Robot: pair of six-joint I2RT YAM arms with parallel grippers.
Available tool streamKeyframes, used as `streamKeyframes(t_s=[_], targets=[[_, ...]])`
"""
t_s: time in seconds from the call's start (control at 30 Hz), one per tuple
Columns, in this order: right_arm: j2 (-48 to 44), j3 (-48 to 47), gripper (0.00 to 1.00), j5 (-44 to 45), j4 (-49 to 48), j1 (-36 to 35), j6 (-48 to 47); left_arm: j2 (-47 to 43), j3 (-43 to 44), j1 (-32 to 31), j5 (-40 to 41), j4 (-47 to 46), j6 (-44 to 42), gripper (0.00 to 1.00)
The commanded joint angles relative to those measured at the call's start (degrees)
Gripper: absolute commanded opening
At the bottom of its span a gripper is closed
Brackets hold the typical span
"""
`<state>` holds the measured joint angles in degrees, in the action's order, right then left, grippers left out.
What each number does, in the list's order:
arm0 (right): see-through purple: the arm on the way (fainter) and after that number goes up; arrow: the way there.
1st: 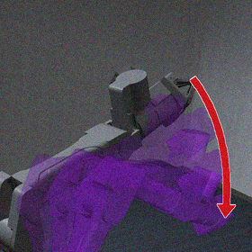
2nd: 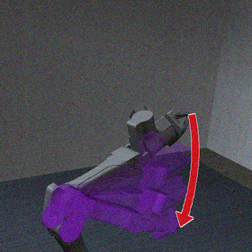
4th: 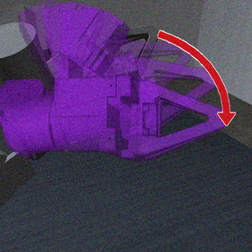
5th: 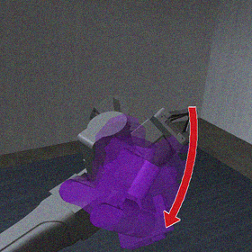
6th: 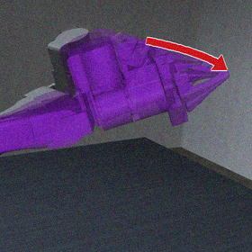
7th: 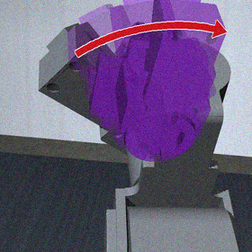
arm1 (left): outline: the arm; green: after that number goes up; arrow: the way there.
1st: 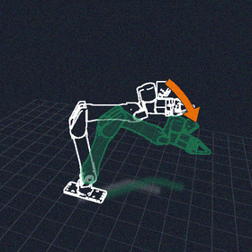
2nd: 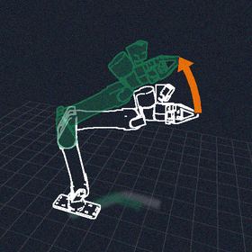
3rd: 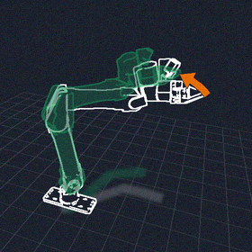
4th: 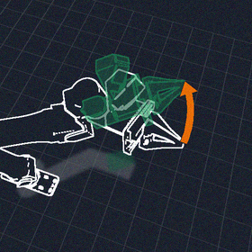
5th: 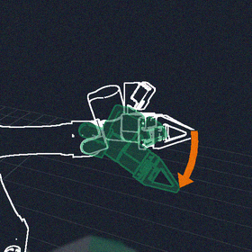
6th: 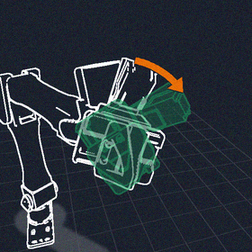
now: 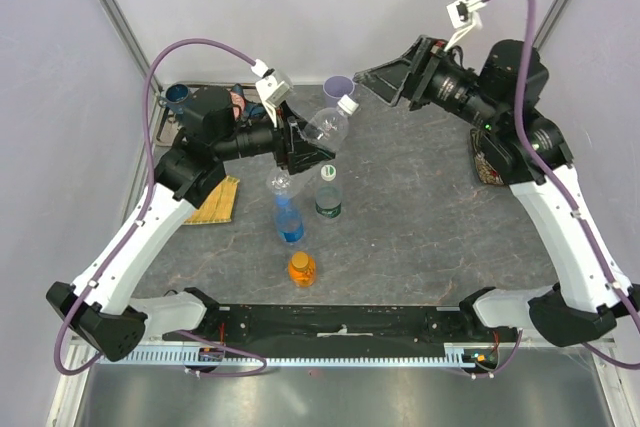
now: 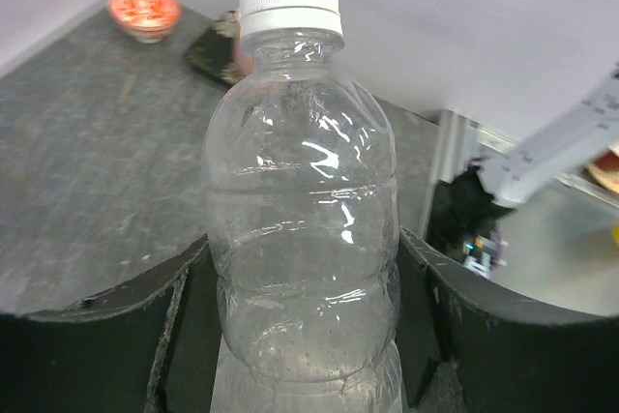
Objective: Unscrew the bottle caps
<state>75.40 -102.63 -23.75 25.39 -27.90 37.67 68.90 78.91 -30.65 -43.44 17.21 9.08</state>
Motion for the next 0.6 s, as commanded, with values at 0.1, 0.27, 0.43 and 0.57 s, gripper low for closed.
streamKeyframes(t_s=[0.1, 0.27, 0.43, 0.57], targets=[[-1.31, -0.29, 0.76, 11.61, -0.07, -0.49, 3.72, -3.69, -3.24, -6.78, 25.58, -6.93, -8.18, 0.39], [0.71, -1.25, 0.75, 13.64, 2.29, -2.77, 3.55, -4.21, -4.47, -12.23, 35.61, -8.77, -13.03, 0.36], [2.91, -1.78, 0.74, 14.08, 3.53, -4.70, 3.11, -5.10, -6.23, -13.64, 38.96, -11.24, -14.18, 0.34], [3.70, -1.61, 0.72, 14.17, 3.53, -5.76, 2.58, -5.18, -6.32, -13.82, 39.13, -11.32, -14.44, 0.34]])
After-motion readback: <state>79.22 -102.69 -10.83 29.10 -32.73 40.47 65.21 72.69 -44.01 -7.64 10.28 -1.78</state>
